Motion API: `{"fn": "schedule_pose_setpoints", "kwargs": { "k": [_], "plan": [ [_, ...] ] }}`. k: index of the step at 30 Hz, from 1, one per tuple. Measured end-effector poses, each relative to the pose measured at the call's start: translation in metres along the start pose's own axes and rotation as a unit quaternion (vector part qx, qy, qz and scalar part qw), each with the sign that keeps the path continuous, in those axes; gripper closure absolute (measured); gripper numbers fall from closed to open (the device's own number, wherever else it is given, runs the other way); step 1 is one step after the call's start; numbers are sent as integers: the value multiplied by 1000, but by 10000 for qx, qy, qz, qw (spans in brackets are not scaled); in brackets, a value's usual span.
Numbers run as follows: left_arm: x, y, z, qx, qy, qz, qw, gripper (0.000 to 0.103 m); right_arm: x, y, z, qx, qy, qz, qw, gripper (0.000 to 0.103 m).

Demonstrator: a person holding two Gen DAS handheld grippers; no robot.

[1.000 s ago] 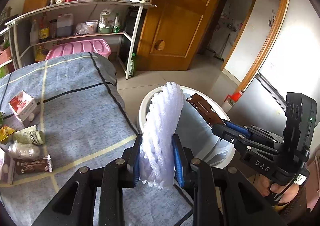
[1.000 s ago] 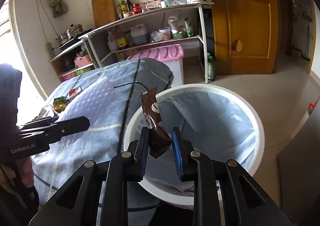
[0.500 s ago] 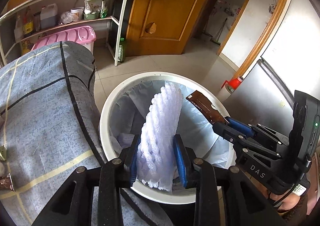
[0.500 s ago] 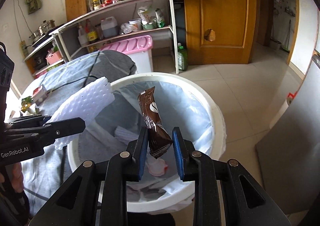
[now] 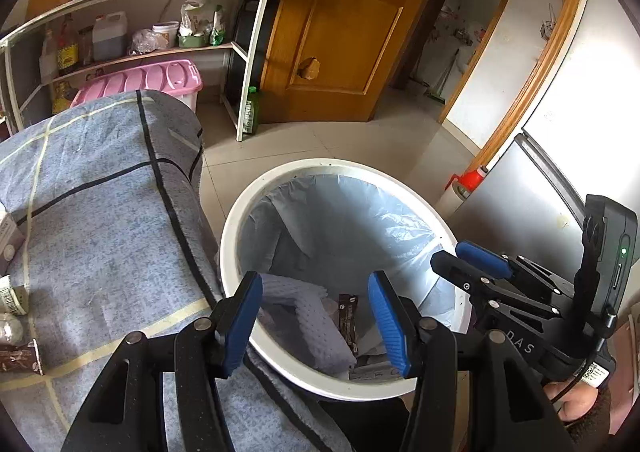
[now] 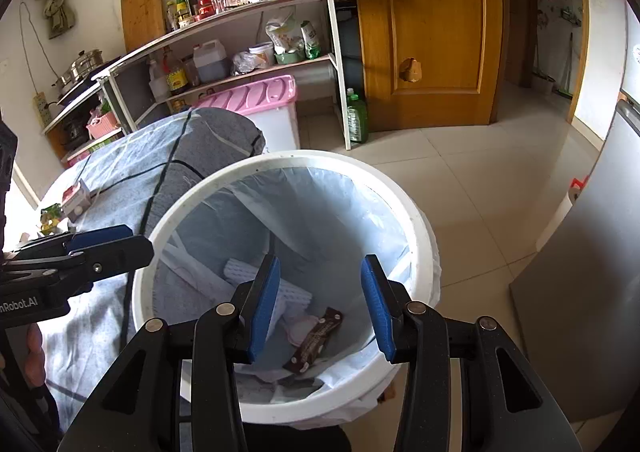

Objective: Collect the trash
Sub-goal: 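Move both tools back over the table toward the remaining trash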

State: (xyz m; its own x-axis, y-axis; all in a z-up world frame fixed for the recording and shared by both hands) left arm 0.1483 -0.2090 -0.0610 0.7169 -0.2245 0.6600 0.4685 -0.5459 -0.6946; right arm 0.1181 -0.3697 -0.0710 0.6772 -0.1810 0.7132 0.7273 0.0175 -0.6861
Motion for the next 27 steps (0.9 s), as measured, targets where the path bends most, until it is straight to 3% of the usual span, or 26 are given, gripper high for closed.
{"fn": "schedule_pose_setpoints", "kwargs": {
  "k": [14, 27],
  "plan": [
    [-20, -85, 70, 696, -422, -557, 9951, 48, 9, -21, 88, 755, -423, -305, 9958, 59],
    [-61, -155, 174, 1637, -1199, -807, 9759, 48, 1, -9, 196, 1533, -1069, -154, 9823, 59]
  ]
}}
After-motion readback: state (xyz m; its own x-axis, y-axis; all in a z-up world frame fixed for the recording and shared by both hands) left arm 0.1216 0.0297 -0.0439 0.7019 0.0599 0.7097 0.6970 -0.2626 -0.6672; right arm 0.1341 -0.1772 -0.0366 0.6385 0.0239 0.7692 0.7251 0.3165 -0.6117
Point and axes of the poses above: each gripper's, at about its wrist camera, not at the fingertips, and y roughly the way its jaws point, z to its left, x to its top, the point moved 8 cm from there along y, roughly the way its jaws point, and after that the axes turned 3 degrees about -z, right-handed, at the moved point
